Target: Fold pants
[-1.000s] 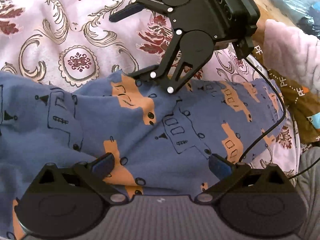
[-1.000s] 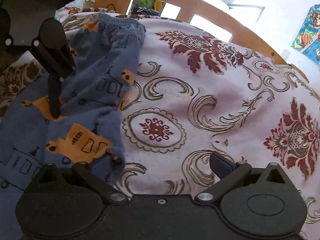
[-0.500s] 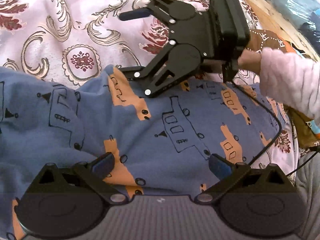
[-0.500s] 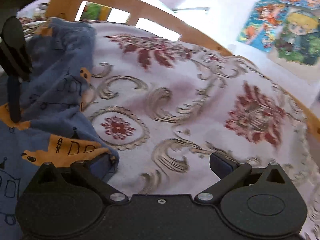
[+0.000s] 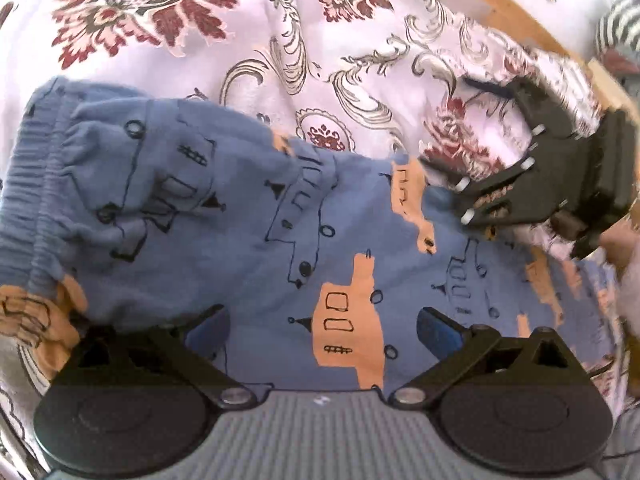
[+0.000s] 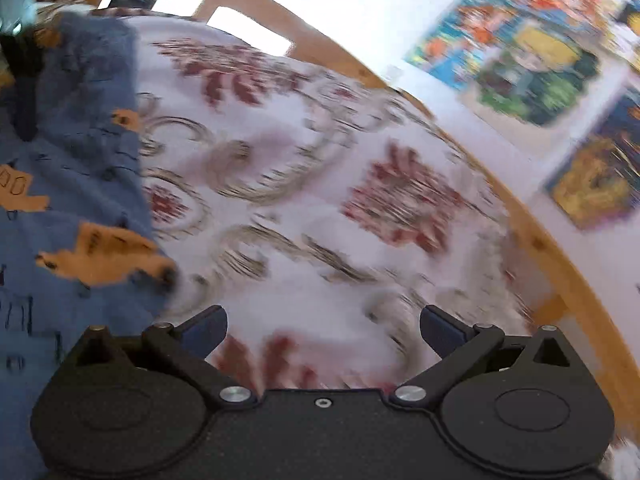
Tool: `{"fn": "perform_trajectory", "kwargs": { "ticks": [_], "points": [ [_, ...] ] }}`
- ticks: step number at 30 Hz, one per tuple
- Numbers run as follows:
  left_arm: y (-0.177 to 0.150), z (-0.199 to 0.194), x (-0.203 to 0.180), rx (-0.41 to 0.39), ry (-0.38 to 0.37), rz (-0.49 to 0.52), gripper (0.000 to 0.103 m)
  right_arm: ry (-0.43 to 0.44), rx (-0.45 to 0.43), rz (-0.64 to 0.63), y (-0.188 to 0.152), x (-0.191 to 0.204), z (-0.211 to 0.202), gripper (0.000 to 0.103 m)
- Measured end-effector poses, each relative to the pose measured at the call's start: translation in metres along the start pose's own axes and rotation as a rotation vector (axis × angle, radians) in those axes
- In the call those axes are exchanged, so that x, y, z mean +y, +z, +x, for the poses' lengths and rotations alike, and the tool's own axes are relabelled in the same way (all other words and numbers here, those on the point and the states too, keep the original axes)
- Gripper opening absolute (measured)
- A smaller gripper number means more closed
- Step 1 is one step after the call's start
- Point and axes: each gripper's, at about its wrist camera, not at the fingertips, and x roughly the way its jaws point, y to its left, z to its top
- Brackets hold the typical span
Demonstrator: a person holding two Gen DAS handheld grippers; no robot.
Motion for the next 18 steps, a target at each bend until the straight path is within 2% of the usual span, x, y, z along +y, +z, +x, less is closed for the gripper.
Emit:
{"fn": "perform_trajectory", "kwargs": {
  "ticks": [2, 4, 8, 11, 13, 15, 18],
  "points": [
    [0.001, 0.001, -0.003, 0.005, 0.020, 0.014, 0.102, -0.060, 0.014, 0.043, -0.003, -0.014, -0.024, 0.102],
    [0.002, 0.000, -0.006, 0.008, 0.031, 0.016, 0.102, -0.138, 0.027, 0.145, -0.006, -0.020, -0.060, 0.102],
    [0.000, -0.003, -0.011, 0.004, 0.054, 0.015, 0.102, -0.292, 0.098, 0.468, -0.024, 0.006, -0.139, 0.102],
    [-0.002, -0.011, -0.020, -0.014, 0.066, 0.038, 0.103, -0.346, 0.162, 0.763, -0.045, 0.040, -0.190, 0.102],
    [-0.003, -0.016, -0.036, -0.024, 0.065, 0.091, 0.103, -0.365, 0.227, 0.938, -0.059, 0.059, -0.215, 0.102],
    [-0.006, -0.018, -0.060, -0.037, 0.052, 0.174, 0.103, -0.428, 0.294, 1.092, -0.073, 0.066, -0.233, 0.102],
    [-0.008, -0.014, -0.105, -0.026, 0.028, 0.317, 0.103, -0.509, 0.298, 1.380, -0.103, 0.065, -0.266, 0.102]
  ]
}}
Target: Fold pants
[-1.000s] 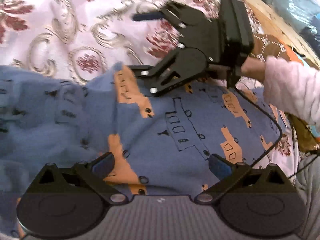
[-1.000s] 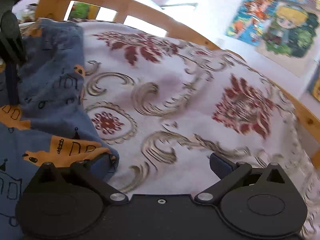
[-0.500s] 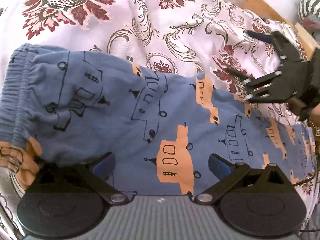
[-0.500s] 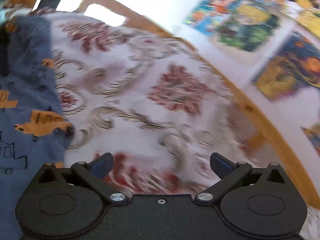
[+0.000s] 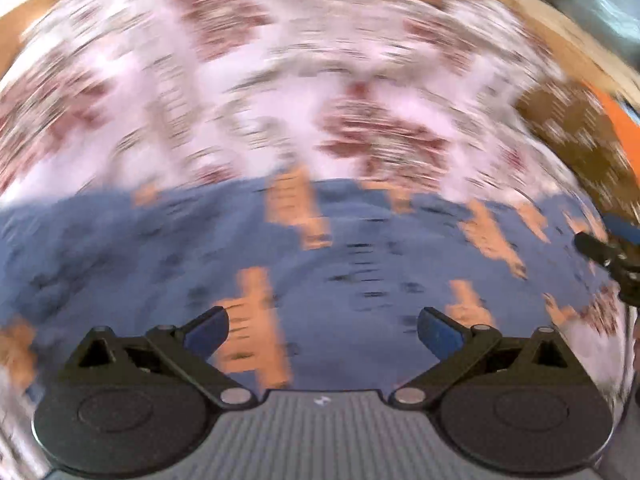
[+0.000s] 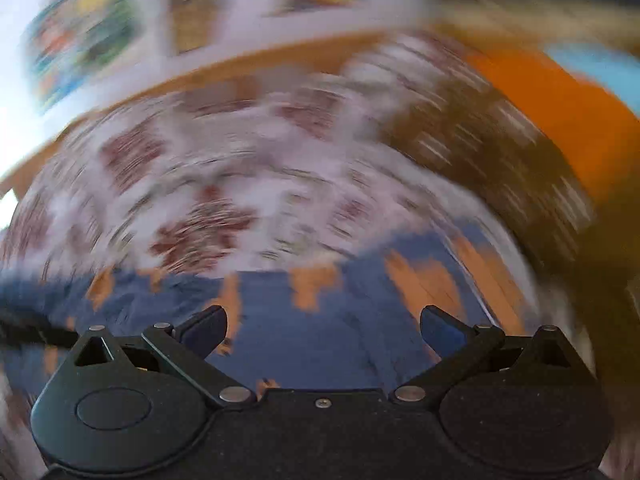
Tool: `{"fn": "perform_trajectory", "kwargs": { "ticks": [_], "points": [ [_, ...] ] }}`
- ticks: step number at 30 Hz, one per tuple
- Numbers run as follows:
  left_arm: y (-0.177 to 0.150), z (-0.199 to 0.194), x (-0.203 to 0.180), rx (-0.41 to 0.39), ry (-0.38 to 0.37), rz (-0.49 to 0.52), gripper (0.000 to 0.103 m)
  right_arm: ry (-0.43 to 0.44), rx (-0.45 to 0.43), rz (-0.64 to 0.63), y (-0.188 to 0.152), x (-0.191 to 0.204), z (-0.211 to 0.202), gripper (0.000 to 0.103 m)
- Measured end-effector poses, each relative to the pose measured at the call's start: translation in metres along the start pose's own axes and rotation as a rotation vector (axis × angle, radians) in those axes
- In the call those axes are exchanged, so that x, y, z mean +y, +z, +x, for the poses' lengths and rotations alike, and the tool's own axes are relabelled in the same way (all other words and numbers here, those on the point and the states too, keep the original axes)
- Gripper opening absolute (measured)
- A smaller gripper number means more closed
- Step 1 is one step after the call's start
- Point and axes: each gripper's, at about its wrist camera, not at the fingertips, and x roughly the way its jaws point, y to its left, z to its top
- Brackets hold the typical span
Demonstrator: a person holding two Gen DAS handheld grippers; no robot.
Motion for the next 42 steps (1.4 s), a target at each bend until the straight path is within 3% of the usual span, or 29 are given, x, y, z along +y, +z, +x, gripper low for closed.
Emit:
{"fn": "perform_trajectory", "kwargs": {
  "ticks": [6, 11, 16, 20, 22, 25, 28, 30, 32, 36, 42],
  "points": [
    [0.030, 0.031, -0.096, -0.032, -0.072, 0.208, 0.103, 0.026, -0.020, 0.251, 0.013, -0.064, -0.005, 0.102],
    [0.036, 0.066, -0.171, -0.049, -0.161, 0.376, 0.103, 0.024, -0.032, 0.358, 0.020, -0.094, 0.009, 0.102],
    [0.019, 0.109, -0.212, -0.013, -0.096, 0.504, 0.103, -0.044, 0.004, 0.430, 0.015, -0.106, 0.033, 0.101],
    [0.006, 0.116, -0.201, -0.056, -0.126, 0.457, 0.103, -0.031, -0.023, 0.474, 0.012, -0.110, 0.036, 0.101],
    [0.005, 0.114, -0.197, -0.063, -0.139, 0.449, 0.103, 0.021, -0.033, 0.536, 0.009, -0.116, 0.038, 0.098],
    [0.005, 0.113, -0.197, -0.058, -0.141, 0.445, 0.103, 0.017, -0.058, 0.607, 0.007, -0.125, 0.037, 0.086],
    [0.006, 0.115, -0.198, -0.060, -0.139, 0.438, 0.103, -0.018, -0.085, 0.679, 0.004, -0.133, 0.037, 0.069],
    [0.006, 0.116, -0.198, -0.062, -0.139, 0.436, 0.103, -0.055, -0.078, 0.682, 0.003, -0.133, 0.038, 0.041],
    [0.008, 0.116, -0.198, -0.055, -0.139, 0.432, 0.103, -0.087, -0.066, 0.684, 0.002, -0.135, 0.038, 0.023],
    [0.021, 0.113, -0.200, -0.004, -0.146, 0.393, 0.103, -0.091, -0.081, 0.678, 0.000, -0.134, 0.034, 0.017],
    [0.071, 0.106, -0.204, 0.077, -0.269, 0.222, 0.103, -0.128, -0.112, 0.582, 0.004, -0.119, 0.028, 0.015]
  ]
}}
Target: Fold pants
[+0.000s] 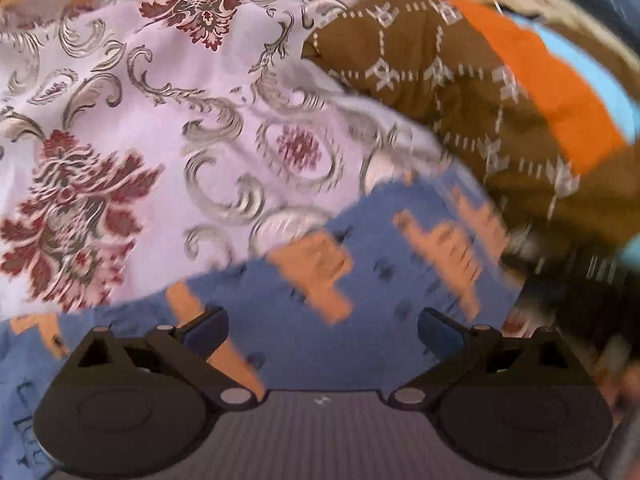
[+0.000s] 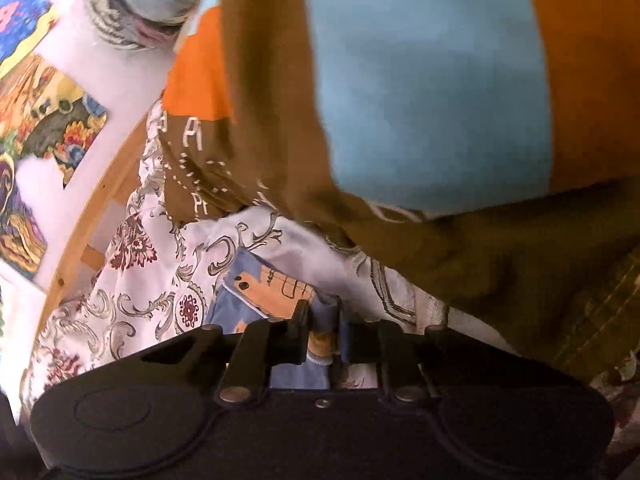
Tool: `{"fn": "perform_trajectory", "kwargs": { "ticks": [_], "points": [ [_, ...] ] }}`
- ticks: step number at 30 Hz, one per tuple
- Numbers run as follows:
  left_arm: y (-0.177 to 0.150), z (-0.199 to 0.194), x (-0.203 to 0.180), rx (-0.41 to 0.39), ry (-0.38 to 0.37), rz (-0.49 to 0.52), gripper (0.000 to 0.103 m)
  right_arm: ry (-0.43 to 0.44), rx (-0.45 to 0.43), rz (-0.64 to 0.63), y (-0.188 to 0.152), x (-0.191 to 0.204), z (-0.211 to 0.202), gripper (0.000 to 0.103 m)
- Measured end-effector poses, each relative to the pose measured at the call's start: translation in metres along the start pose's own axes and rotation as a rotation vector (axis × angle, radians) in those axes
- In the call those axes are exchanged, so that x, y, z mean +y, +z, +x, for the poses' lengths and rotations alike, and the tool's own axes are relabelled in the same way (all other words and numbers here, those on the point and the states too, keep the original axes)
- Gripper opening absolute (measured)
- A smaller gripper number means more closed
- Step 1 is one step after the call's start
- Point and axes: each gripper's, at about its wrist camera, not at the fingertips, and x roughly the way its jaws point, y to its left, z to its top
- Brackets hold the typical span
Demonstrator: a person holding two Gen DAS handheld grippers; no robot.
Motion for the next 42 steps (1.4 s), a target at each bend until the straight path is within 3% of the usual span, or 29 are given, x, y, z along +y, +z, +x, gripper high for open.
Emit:
{"fn": "perform_trajectory", "kwargs": {
  "ticks": [6, 10, 17, 23, 26, 30, 35, 42],
  "points": [
    [0.073, 0.024, -0.025, 0.145, -0.157, -0.073, 0.103, -0.035, -0.045, -0.160, -0.008, 0.021, -0.008, 0.015],
    [0.109, 0.052, -0.054, 0.271, -0.189, -0.060, 0.103, -0.042, -0.068, -0.307, -0.019, 0.042, -0.012, 0.015],
    [0.135, 0.086, -0.091, 0.429, -0.121, -0.060, 0.102, -0.039, -0.086, -0.508, -0.036, 0.066, -0.020, 0.014],
    [0.141, 0.104, -0.120, 0.518, 0.029, 0.009, 0.096, -0.029, -0.107, -0.627, -0.047, 0.077, -0.025, 0.014],
    [0.144, 0.115, -0.127, 0.565, 0.103, 0.024, 0.086, -0.020, -0.112, -0.690, -0.055, 0.087, -0.027, 0.014],
    [0.148, 0.123, -0.127, 0.587, 0.163, 0.016, 0.079, -0.009, -0.110, -0.746, -0.061, 0.092, -0.030, 0.014],
    [0.154, 0.122, -0.121, 0.601, 0.161, -0.025, 0.073, 0.001, -0.103, -0.804, -0.068, 0.098, -0.029, 0.014],
    [0.159, 0.118, -0.119, 0.609, 0.193, -0.028, 0.038, 0.023, -0.096, -0.839, -0.074, 0.102, -0.034, 0.014]
  ]
}}
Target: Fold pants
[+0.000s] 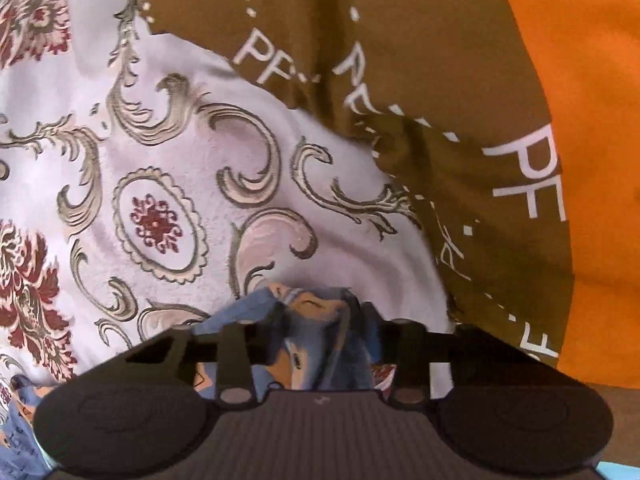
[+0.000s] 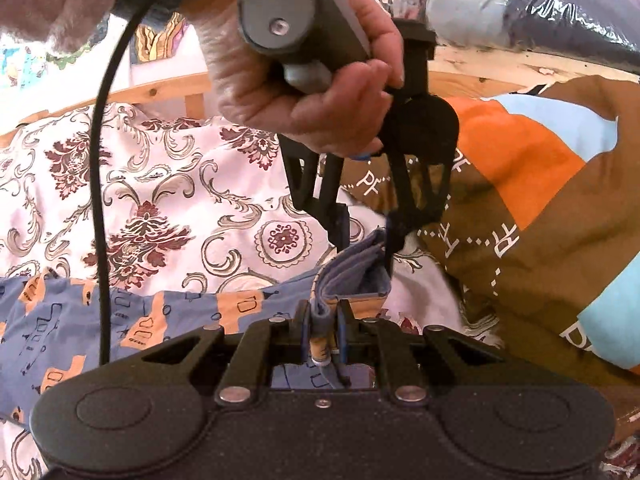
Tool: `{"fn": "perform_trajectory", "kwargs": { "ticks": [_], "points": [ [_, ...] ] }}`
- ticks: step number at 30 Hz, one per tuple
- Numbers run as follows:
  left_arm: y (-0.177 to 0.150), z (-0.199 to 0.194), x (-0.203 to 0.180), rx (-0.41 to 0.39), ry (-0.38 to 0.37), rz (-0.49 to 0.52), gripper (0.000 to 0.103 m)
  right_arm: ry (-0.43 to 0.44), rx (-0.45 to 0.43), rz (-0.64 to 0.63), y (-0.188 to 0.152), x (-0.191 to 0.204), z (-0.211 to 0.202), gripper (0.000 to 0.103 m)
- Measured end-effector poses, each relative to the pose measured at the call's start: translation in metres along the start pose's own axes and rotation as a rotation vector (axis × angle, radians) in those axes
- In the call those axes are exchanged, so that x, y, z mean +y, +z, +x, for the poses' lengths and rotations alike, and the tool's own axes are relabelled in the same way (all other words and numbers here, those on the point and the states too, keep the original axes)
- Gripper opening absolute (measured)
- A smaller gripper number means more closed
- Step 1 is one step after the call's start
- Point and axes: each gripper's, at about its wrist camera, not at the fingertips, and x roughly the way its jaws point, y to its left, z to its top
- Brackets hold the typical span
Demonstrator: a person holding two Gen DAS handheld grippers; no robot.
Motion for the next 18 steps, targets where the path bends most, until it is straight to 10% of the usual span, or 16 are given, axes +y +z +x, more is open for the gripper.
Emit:
{"fn": "perform_trajectory", "kwargs": {
  "ticks": [18],
  "points": [
    [-0.093, -0.056, 0.129, -0.253, -0.370, -0.133, 0.024, 0.201, -0.089, -0.229, -0.017, 0.046, -0.050, 0.013]
  ]
}}
